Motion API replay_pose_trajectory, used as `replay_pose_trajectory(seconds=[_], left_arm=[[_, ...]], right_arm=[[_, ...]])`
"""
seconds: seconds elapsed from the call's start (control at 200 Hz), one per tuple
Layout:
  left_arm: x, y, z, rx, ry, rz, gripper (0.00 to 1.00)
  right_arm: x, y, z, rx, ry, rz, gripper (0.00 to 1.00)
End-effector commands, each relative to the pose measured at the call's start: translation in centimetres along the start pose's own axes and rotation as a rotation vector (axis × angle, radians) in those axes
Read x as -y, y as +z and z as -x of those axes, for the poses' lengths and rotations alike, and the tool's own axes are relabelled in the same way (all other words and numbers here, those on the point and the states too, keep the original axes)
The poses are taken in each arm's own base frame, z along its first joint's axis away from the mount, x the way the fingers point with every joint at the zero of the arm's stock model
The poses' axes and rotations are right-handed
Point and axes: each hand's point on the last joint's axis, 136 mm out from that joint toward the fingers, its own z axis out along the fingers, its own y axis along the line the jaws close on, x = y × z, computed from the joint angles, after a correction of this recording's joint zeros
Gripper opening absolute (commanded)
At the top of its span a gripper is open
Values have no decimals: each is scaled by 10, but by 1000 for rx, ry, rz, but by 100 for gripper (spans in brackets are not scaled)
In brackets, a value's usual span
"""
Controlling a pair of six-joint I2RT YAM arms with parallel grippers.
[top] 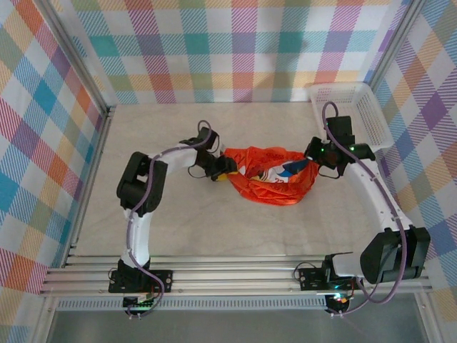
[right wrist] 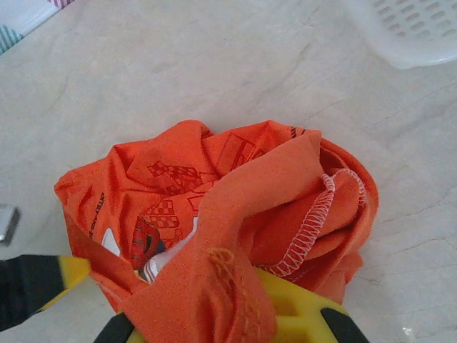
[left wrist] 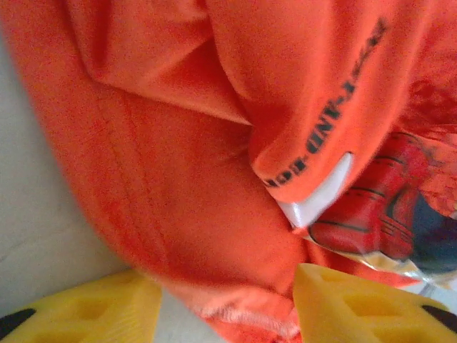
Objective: Fold the inside-out t-shirt
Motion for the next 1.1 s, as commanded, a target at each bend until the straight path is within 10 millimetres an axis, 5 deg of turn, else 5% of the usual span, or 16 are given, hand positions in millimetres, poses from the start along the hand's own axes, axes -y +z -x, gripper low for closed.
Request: replay_pose_trajectory(seconds=[0.0, 0.05, 0.14, 0.23, 0.32, 0.445, 0.535, 0.64, 0.745, 0.925, 1.095], left_arm=[[2, 18, 15, 30, -8, 22, 54], [1, 28, 16, 24, -11, 34, 46], [-1, 32, 22, 33, -14, 54, 0], [0, 2, 36, 76, 10, 93, 0], [3, -67, 61, 195, 11, 110, 0], [-8, -200, 93, 447, -60, 91, 0], [-19, -285, 95, 626, -104, 87, 0], [-25, -345, 83, 761, -126, 85, 0], [-18, -364, 71, 798, -109, 63, 0], [2, -365, 58, 795, -85, -39, 0], [-16, -313, 44, 702, -98, -12, 0]], right_arm=[[-13, 3, -2, -17, -15, 76, 0], [-16, 2, -3, -25, -16, 95, 0], [-21, 0, -1, -27, -22, 115, 0], [-25, -11, 12, 5, -54, 101, 0], [-27, -31, 33, 64, -93, 72, 0], [-24, -69, 65, 162, -97, 40, 0], [-10, -93, 82, 216, -64, 11, 0], [7, -111, 89, 241, -17, -7, 0], [6, -119, 89, 240, 2, 28, 0], [-17, -127, 77, 205, 29, 171, 0], [-21, -100, 53, 94, 68, 242, 0]])
